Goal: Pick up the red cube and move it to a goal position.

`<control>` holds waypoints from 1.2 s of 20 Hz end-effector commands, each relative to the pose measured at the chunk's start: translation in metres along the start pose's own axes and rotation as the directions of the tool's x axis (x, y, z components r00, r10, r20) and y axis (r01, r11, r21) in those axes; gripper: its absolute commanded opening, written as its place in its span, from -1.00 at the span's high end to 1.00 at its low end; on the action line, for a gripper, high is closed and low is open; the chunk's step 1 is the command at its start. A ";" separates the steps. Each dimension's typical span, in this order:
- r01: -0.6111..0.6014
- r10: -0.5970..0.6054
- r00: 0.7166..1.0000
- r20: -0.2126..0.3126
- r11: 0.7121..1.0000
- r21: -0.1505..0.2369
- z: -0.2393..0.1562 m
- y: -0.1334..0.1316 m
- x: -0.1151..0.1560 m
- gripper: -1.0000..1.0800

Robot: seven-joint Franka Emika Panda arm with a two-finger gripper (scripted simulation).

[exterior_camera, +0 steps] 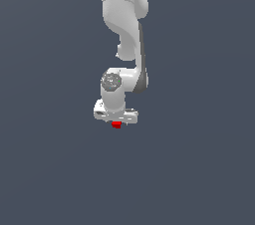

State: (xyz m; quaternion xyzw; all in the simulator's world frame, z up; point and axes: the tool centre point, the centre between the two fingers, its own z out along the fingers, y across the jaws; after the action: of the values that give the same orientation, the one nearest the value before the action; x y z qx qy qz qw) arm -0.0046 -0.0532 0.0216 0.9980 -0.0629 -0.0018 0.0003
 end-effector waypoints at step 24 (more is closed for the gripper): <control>-0.001 0.001 1.000 -0.003 1.000 0.001 -0.036 -0.006 -0.006 1.00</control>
State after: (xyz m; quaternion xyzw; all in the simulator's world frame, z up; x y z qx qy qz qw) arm -0.0087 -0.0483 0.0482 0.9980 -0.0635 -0.0012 0.0000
